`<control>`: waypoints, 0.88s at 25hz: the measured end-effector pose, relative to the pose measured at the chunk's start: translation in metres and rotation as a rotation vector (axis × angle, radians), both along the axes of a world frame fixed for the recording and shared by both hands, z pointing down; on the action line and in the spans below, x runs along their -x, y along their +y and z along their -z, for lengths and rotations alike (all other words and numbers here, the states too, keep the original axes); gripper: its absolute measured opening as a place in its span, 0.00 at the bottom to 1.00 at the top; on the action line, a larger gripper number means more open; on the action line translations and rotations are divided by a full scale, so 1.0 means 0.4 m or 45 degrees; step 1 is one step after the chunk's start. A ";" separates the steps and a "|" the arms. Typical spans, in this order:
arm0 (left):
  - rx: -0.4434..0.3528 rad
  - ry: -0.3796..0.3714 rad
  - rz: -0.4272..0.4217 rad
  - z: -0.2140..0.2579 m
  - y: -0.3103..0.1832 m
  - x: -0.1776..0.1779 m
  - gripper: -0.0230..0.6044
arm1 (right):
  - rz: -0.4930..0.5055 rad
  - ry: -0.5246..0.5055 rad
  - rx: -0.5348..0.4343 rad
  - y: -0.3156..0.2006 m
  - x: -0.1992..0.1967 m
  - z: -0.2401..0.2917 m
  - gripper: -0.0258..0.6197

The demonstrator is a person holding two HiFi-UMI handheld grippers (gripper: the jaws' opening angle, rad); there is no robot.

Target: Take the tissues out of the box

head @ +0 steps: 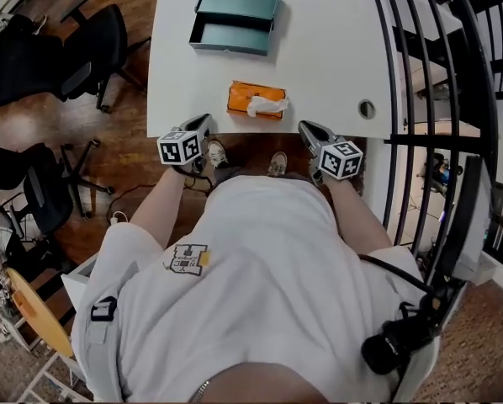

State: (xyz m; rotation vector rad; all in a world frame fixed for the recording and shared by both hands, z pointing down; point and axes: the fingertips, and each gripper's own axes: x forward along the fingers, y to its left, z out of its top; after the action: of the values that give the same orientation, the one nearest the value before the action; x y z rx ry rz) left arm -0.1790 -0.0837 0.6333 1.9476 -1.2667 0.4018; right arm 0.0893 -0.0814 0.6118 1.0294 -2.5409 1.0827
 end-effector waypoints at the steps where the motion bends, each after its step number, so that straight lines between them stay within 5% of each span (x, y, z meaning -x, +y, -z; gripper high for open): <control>1: -0.005 -0.010 0.015 0.000 -0.003 0.003 0.04 | -0.024 -0.006 0.022 -0.004 -0.004 -0.008 0.04; 22: 0.030 0.043 0.016 -0.004 0.012 -0.002 0.04 | -0.074 -0.065 0.090 -0.025 -0.001 -0.032 0.04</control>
State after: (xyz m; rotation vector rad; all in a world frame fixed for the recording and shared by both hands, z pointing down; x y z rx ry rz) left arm -0.1781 -0.0790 0.6350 1.9181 -1.2470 0.3748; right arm 0.0897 -0.0915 0.6244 1.0766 -2.5062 1.2206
